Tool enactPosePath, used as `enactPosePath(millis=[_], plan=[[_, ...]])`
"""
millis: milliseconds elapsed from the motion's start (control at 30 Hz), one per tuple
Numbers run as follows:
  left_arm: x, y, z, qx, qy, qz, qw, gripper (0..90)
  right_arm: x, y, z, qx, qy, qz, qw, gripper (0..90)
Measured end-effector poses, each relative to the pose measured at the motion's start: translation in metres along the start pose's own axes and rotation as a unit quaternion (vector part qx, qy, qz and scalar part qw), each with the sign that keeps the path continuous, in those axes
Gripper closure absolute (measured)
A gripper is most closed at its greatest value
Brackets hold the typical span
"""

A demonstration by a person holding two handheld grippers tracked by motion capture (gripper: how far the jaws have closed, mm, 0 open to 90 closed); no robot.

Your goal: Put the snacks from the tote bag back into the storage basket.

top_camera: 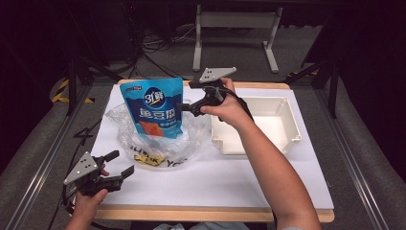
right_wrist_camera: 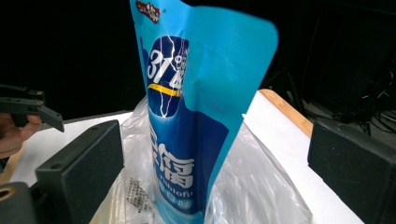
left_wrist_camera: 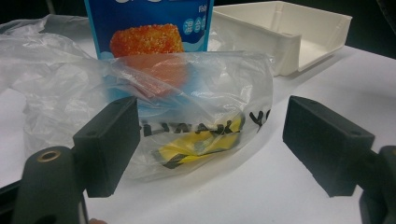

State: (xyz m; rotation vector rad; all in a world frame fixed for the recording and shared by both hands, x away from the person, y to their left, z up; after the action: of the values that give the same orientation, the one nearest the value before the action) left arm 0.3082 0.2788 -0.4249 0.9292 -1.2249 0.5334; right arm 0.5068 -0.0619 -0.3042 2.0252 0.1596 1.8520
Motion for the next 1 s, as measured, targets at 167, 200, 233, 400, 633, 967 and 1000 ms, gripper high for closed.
enactPosePath(millis=[167, 200, 233, 400, 633, 967, 1000], plan=[[0.000, 0.000, -0.001, 0.001, 0.002, 0.003, 1.0000, 19.5, -0.003, -0.015, 0.001, 0.010, -0.003, 0.000, 0.9999, 6.3], [0.000, -0.001, -0.001, 0.001, 0.002, 0.003, 1.0000, 19.6, -0.003, -0.019, 0.001, 0.019, -0.007, 0.000, 0.9998, 6.8], [0.000, -0.001, 0.000, 0.000, 0.002, 0.003, 1.0000, 19.5, -0.004, -0.021, 0.000, 0.021, -0.008, -0.001, 0.9997, 6.7], [0.000, -0.001, -0.001, 0.000, 0.000, 0.000, 1.0000, 19.6, -0.008, -0.038, 0.001, 0.032, -0.009, -0.009, 0.9994, 6.7], [0.000, -0.001, -0.002, -0.002, 0.004, -0.001, 1.0000, 19.6, -0.019, -0.055, 0.004, 0.031, -0.013, -0.007, 0.9994, 8.7], [0.000, -0.001, -0.002, -0.003, 0.003, -0.004, 1.0000, 19.6, -0.031, -0.074, 0.002, 0.025, -0.006, -0.017, 0.9995, 9.6], [0.000, -0.001, -0.002, -0.003, 0.003, -0.004, 1.0000, 19.6, -0.032, -0.077, 0.001, 0.025, -0.007, -0.016, 0.9995, 10.4]])
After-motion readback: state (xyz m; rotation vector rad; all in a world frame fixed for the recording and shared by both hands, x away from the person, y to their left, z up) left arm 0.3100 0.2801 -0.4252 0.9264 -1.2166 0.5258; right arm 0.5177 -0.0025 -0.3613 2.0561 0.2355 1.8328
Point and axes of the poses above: each handheld gripper's, and its own axes: y roughly backward along the jaws, x roughly out of its top, z roughly to its right, the point moved 1 cm from there along -y, roughly forward along the jaws, and after that the axes turned 10 degrees about x, right-handed, at the moved point
